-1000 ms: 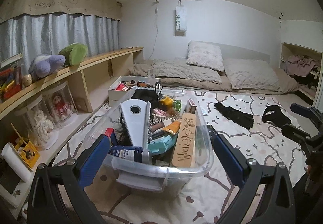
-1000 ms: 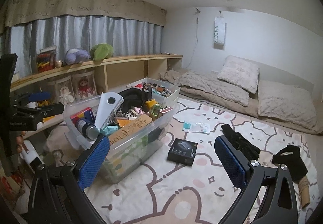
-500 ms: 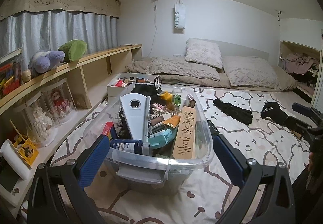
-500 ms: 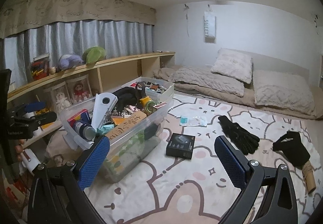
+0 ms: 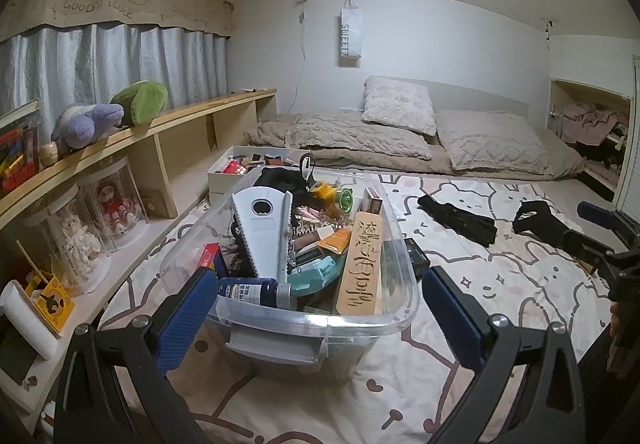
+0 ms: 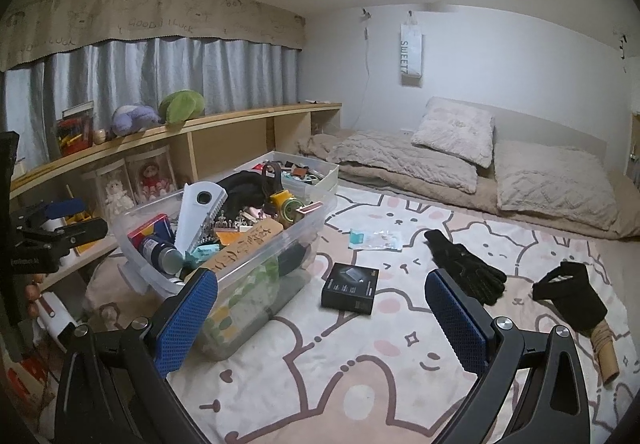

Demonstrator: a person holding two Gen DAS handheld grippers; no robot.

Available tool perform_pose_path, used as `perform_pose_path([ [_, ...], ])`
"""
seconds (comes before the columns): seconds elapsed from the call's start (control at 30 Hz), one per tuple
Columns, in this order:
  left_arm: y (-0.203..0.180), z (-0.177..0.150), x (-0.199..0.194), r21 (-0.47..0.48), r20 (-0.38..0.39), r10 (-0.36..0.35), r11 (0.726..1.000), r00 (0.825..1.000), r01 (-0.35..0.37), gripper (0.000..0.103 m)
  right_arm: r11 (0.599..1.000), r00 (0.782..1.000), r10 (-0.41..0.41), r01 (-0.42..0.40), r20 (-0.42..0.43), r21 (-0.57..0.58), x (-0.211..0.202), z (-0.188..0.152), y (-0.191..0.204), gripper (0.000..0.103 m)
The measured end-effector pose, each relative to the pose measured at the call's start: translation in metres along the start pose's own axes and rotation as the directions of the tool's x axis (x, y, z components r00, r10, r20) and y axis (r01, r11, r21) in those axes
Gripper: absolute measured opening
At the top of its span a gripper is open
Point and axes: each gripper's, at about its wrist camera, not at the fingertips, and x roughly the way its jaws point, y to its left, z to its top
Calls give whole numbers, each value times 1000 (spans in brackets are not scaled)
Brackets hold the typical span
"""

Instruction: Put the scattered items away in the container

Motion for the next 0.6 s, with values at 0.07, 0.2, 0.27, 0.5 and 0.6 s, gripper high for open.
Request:
perform_pose_path([
  [0.07,0,1,0,-3,0,0,1000,1000,0,103,1000,1000,-2,2,0,-4,0,0,0,103],
  [0.2,-1,0,0,-3,4,6,1000,1000,-6,103,1000,1000,-3,3,1,-5,-1,0,1,103],
  [0.27,-2,0,0,-4,3,8,1000,1000,-8,103,1000,1000,-2,2,0,-6,-1,0,0,103],
  [0.5,-2,0,0,-10,4,7,1000,1000,-7,103,1000,1000,-5,5,-1,-12,-1,-1,-1,103],
  [0.6,-5,0,2,-8,-2,11,1000,1000,-11,103,1000,1000,-5,5,-1,-12,-1,-1,-1,103],
])
